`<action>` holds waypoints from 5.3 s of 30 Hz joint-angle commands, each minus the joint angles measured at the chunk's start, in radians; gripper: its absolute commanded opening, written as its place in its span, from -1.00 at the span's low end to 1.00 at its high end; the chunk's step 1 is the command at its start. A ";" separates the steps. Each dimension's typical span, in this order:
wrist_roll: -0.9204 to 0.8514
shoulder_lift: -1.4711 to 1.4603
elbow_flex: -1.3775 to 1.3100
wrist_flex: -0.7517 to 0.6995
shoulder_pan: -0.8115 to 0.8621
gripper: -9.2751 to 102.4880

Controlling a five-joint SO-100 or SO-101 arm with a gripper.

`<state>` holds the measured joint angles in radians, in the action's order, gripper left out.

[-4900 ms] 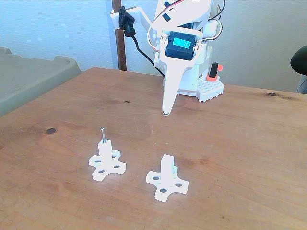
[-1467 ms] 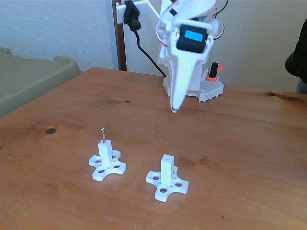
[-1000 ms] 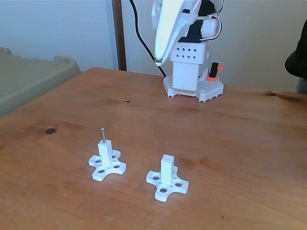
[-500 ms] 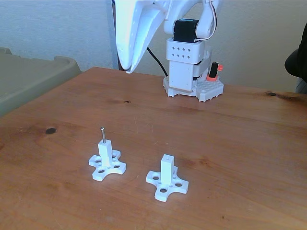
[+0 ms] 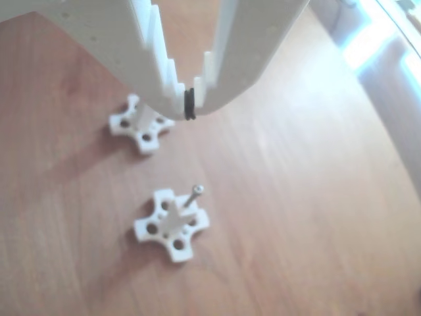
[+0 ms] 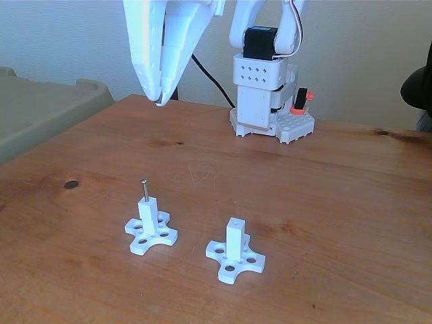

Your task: Grab the screw and set it in the hole.

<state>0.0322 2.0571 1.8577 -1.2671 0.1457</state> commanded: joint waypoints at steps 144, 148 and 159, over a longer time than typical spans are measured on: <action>0.029 -0.431 -0.232 0.075 0.003 -0.71; 0.028 -0.436 -0.233 0.078 0.003 -0.71; 0.026 -0.443 -0.232 0.081 0.002 -0.71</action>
<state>0.0706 1.6045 1.7181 -1.1965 0.1565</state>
